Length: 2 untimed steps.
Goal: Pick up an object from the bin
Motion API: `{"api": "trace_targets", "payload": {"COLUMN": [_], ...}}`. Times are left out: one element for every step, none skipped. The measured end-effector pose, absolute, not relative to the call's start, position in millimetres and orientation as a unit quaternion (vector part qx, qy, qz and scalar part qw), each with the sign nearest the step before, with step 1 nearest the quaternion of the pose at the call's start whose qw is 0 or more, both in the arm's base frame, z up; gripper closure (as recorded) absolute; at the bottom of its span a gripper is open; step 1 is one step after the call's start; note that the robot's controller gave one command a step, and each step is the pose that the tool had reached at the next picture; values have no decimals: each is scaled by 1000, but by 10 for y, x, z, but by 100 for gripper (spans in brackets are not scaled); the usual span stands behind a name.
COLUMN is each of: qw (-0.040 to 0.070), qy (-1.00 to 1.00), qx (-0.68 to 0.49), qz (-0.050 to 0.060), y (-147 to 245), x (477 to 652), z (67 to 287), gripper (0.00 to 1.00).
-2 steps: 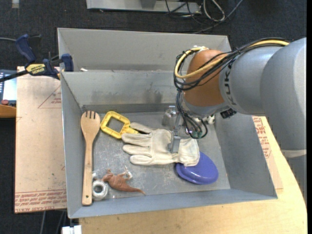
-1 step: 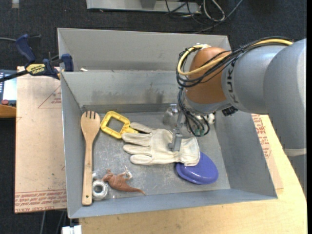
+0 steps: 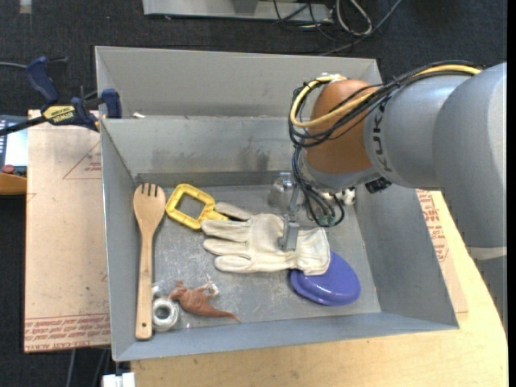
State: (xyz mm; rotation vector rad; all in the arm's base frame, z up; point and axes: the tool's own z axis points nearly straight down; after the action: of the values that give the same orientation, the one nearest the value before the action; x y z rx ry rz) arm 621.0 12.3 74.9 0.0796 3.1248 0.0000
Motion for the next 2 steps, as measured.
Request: {"api": "trace_targets", "payload": {"qw": [9,9], "qy": [1000,1000], "qx": [22,22], "qz": [2,2], "y": [83,84], "x": [6254,6254], "z": [767,767], "gripper": [100,100]}}
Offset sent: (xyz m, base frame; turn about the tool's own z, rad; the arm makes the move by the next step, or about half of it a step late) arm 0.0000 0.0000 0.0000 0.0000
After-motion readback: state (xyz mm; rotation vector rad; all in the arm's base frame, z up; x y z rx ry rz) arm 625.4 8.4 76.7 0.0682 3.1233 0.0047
